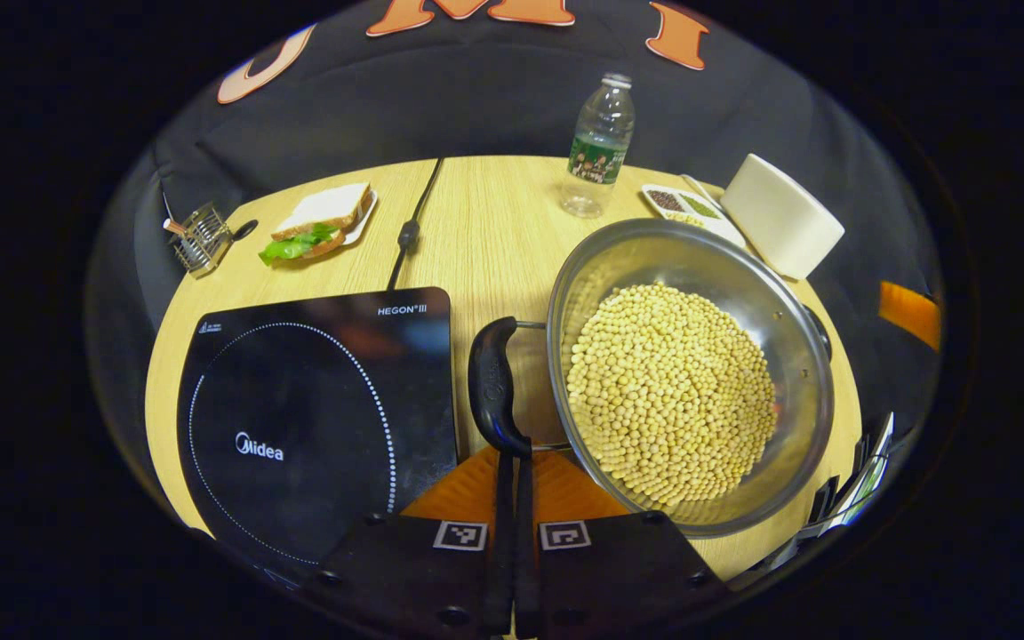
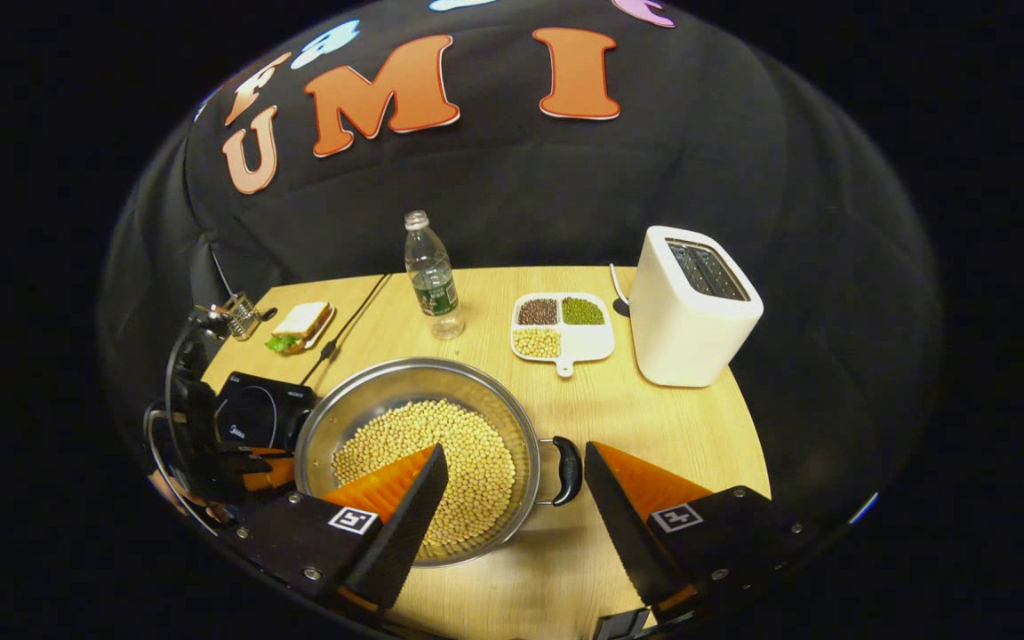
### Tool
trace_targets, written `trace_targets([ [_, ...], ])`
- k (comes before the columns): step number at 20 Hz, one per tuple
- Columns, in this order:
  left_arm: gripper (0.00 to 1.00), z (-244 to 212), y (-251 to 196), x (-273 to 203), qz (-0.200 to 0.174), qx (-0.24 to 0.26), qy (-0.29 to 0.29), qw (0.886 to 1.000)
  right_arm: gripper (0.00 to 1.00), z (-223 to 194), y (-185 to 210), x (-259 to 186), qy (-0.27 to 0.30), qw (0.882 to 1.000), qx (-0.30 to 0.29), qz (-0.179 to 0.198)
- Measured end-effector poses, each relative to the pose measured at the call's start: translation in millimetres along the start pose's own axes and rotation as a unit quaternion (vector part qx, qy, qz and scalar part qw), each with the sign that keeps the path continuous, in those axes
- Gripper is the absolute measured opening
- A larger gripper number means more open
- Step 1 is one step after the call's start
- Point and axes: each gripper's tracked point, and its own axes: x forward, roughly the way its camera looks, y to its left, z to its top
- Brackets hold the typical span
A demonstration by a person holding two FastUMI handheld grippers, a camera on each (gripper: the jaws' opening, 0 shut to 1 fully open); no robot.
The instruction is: First push the handle of the pot to place it horizontally, then grasp the pot with both hands and set it on the induction cooktop.
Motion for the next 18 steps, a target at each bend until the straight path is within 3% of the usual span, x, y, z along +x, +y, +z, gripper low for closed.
trace_targets([
  [3,0.09,3,-4,-15,-0.019,-0.012,-0.017,1.0,0.96,-15,-5,12,0.026,1.0,0.0,-0.004],
  [5,0.16,12,-5,-23,-0.032,-0.035,-0.038,0.998,0.96,-22,-5,21,0.038,0.999,-0.001,-0.005],
  [9,0.72,33,7,-26,-0.009,-0.015,-0.075,0.997,0.96,-33,-8,36,0.059,0.998,-0.011,-0.008],
  [11,0.82,43,-2,-19,-0.02,-0.015,-0.077,0.997,0.96,-38,-9,44,0.069,0.997,-0.019,-0.012],
  [18,0.88,51,-8,28,-0.013,0.0,-0.053,0.999,0.96,-47,-15,69,0.09,0.995,-0.031,-0.031],
])
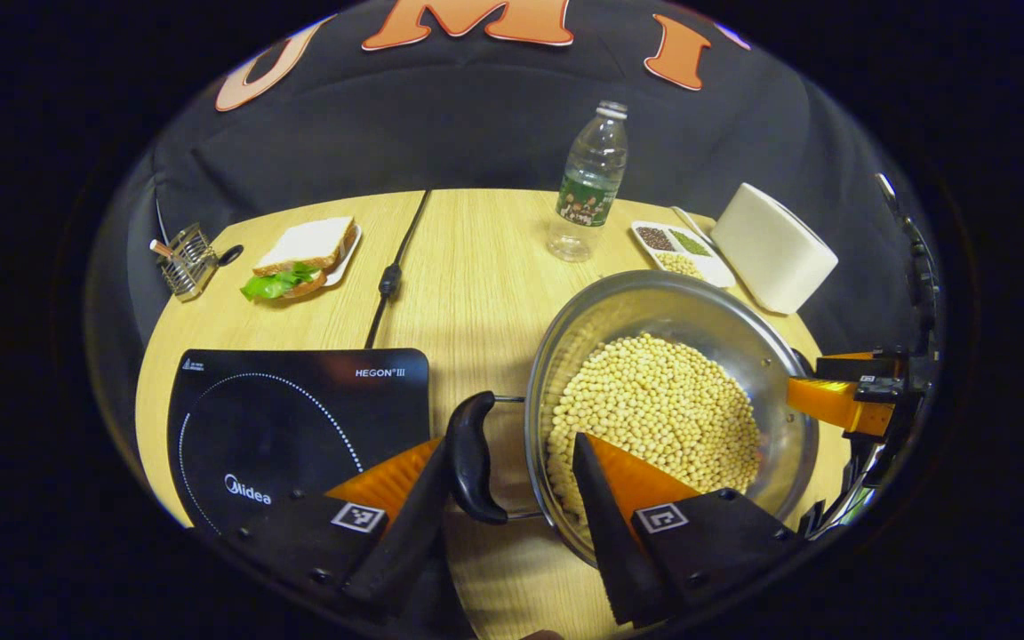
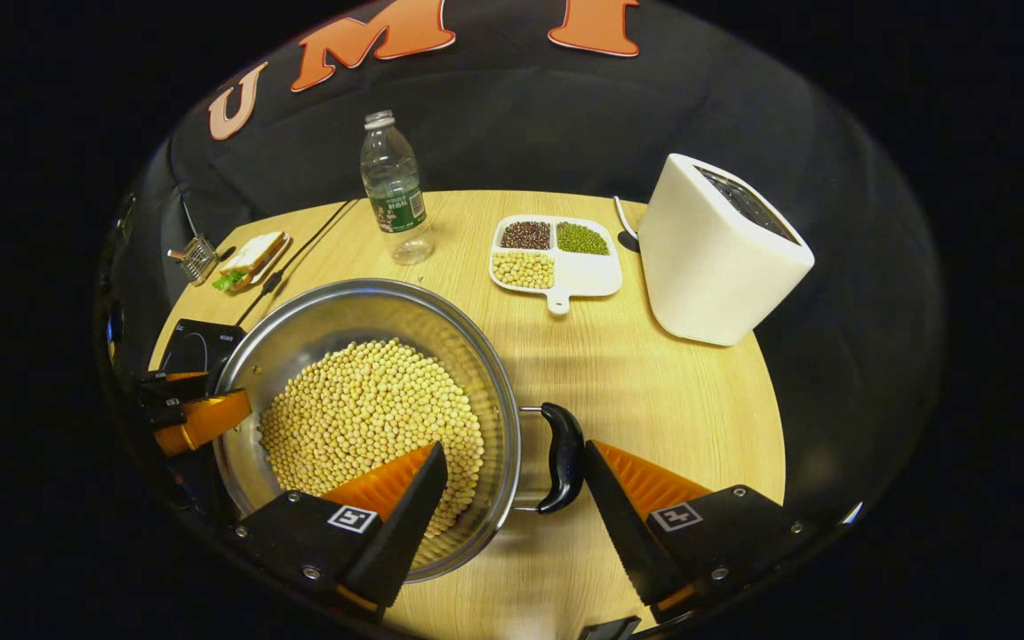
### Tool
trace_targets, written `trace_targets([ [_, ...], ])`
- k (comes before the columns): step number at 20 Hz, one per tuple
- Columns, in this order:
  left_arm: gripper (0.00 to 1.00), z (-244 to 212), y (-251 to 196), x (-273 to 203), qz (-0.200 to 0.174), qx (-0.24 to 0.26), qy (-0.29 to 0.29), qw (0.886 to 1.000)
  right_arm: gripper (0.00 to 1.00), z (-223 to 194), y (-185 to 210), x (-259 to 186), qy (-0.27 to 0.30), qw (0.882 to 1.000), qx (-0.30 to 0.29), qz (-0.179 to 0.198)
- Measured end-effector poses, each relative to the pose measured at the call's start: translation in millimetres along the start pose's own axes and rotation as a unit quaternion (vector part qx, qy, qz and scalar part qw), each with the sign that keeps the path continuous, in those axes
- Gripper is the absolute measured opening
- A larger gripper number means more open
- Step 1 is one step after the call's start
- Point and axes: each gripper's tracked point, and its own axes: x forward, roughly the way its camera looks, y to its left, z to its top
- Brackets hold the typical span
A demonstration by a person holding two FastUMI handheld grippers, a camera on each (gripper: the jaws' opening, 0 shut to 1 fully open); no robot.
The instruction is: First push the handle of the pot to place it horizontally, then grasp the pot with both hands and set it on the induction cooktop.
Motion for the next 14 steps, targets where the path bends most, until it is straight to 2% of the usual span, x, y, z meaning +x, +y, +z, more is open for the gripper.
trace_targets([
  [1,0.85,0,-2,2,-0.001,0.003,0.0,1.0,0.96,-1,0,3,0.004,1.0,0.0,-0.003],
  [2,0.88,0,-1,6,0.001,0.013,0.002,1.0,0.96,-3,0,7,0.009,1.0,0.003,-0.005],
  [8,0.89,3,-11,18,-0.002,0.024,0.011,1.0,0.93,-14,-6,25,0.039,0.999,0.03,-0.014],
  [10,0.92,0,-12,22,-0.007,0.021,0.015,1.0,0.91,-17,-9,29,0.043,0.998,0.034,-0.019],
  [12,0.89,-1,-14,27,-0.008,0.017,0.018,1.0,0.88,-21,-12,34,0.05,0.998,0.038,-0.024],
  [14,0.92,-4,-15,35,-0.003,0.015,0.02,1.0,0.84,-24,-16,39,0.058,0.997,0.038,-0.035],
])
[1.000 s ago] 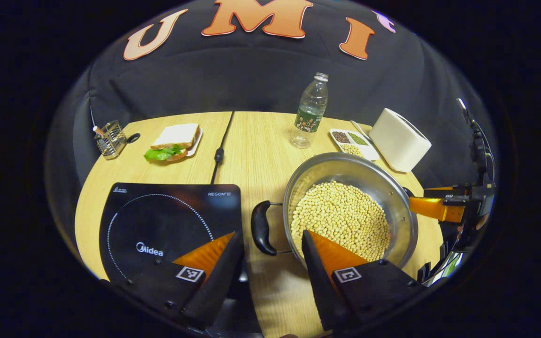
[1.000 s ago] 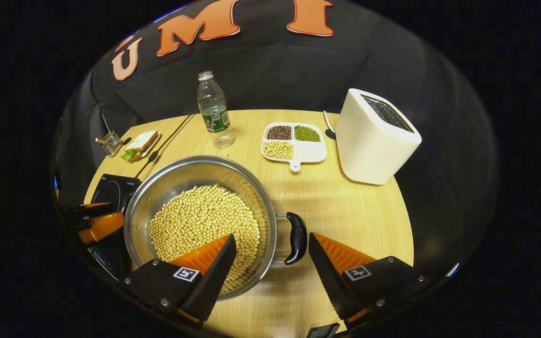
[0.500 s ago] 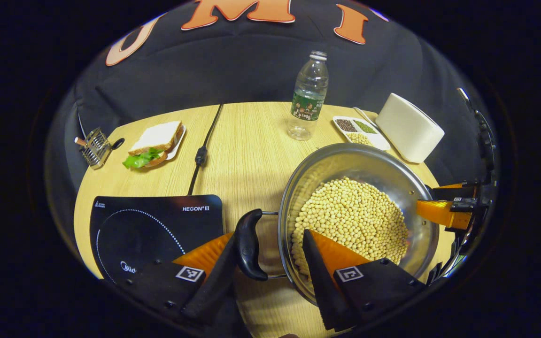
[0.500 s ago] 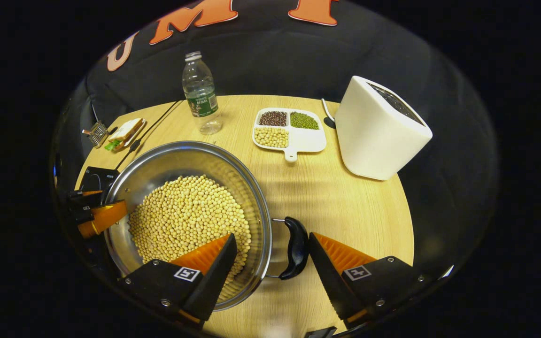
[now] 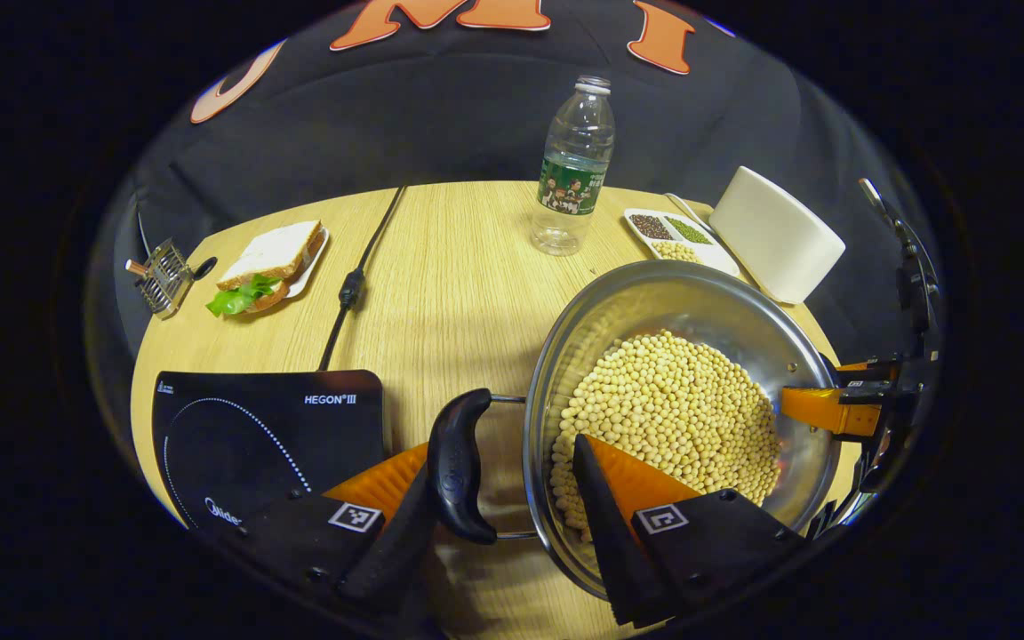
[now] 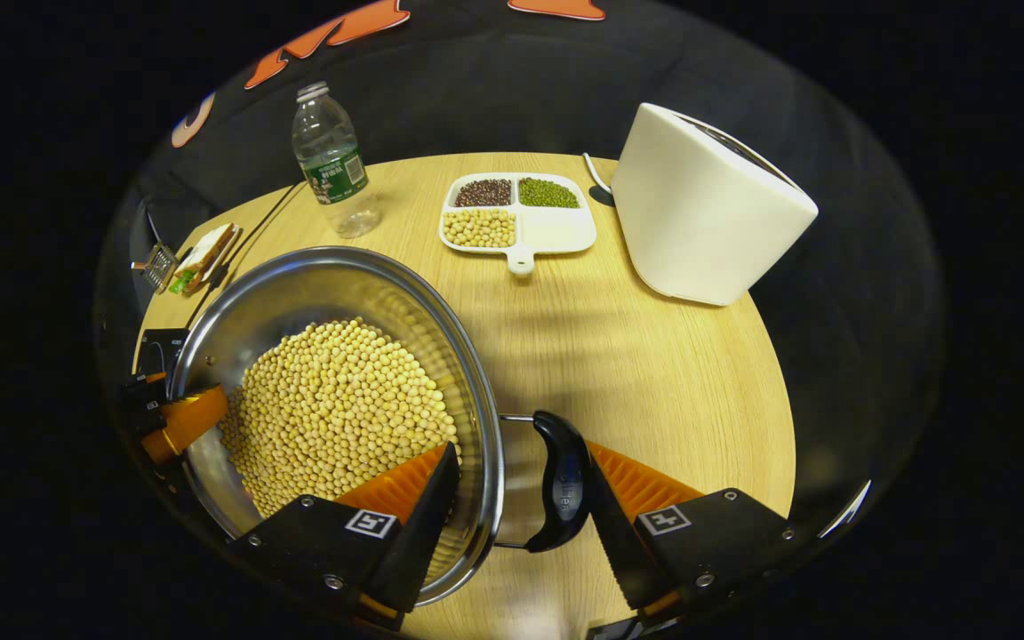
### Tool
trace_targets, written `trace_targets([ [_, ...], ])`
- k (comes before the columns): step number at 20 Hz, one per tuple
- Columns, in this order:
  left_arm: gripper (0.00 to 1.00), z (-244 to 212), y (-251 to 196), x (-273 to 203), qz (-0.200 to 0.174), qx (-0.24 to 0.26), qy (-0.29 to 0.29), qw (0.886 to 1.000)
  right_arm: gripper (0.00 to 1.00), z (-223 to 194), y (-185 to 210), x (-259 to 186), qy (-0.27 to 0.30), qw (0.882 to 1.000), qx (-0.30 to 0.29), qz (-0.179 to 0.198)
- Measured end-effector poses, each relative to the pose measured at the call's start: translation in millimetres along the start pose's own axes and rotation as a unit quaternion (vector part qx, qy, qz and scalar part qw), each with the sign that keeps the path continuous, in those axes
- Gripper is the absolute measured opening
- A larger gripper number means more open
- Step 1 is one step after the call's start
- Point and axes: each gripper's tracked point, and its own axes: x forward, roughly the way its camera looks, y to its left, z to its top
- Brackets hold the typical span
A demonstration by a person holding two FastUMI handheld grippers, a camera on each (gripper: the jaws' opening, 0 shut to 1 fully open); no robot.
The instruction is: First push the handle of the pot to place it horizontally, then grasp the pot with both hands and set it on the induction cooktop.
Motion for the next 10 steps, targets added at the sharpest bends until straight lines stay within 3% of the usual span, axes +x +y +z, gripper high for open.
trace_targets([
  [4,0.82,4,2,8,0.008,-0.007,-0.005,1.0,0.78,-1,-4,4,0.003,1.0,0.018,0.002],
  [10,0.76,10,-1,15,-0.012,-0.037,-0.027,0.999,0.75,-2,-6,5,0.01,0.998,0.053,0.014],
])
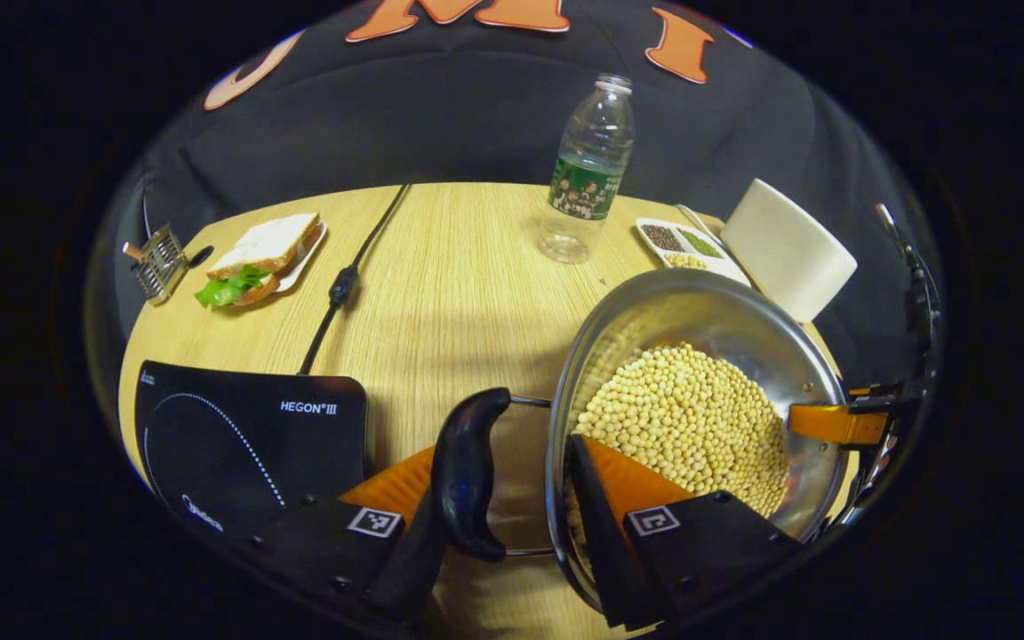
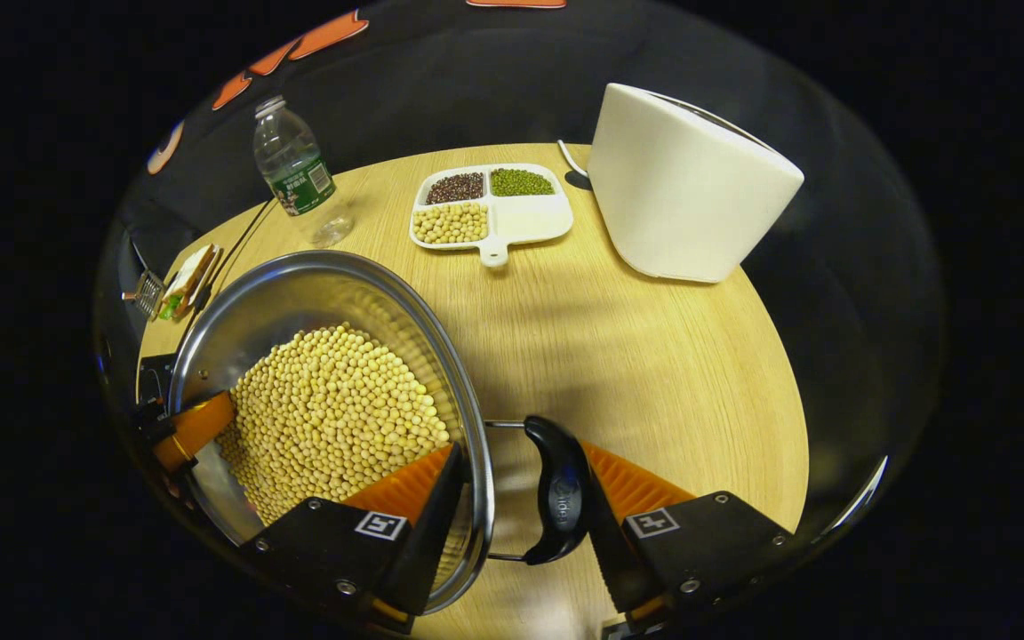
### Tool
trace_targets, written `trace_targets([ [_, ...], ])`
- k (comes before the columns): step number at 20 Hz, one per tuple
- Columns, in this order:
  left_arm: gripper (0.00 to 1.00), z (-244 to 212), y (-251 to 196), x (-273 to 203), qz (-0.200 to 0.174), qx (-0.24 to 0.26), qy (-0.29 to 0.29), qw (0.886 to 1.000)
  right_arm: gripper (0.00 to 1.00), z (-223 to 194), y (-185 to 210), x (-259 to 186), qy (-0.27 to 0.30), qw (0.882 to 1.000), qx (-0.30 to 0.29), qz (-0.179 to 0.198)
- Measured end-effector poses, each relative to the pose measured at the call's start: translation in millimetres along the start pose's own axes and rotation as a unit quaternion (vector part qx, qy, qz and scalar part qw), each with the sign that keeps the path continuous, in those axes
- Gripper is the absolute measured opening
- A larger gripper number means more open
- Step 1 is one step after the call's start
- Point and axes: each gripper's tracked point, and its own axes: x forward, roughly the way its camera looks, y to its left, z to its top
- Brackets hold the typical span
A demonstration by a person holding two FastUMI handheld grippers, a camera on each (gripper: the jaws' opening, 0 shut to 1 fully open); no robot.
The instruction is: First push the handle of the pot to place it horizontally, then grasp the pot with both hands and set it on the induction cooktop.
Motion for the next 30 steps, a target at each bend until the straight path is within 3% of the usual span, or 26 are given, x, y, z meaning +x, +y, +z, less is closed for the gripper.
trace_targets([
  [1,0.76,0,3,-4,0.003,-0.01,-0.001,1.0,0.73,1,1,-2,0.004,1.0,0.009,0.005],
  [2,0.66,-3,5,-3,0.004,-0.011,0.003,1.0,0.71,-2,3,0,0.012,1.0,0.02,0.012],
  [5,0.67,-4,6,-11,0.016,-0.013,0.007,1.0,0.62,-11,8,-7,0.029,0.999,0.034,0.025],
  [10,0.68,14,19,-37,0.039,0.0,-0.022,0.999,0.57,-10,22,-28,0.011,0.997,0.051,0.055],
  [16,0.67,44,47,-83,0.071,-0.02,-0.051,0.996,0.54,11,56,-62,-0.02,0.996,0.036,0.081],
  [30,0.67,75,201,-193,0.169,-0.094,-0.104,0.976,0.54,62,225,-119,-0.064,0.985,-0.069,0.147],
])
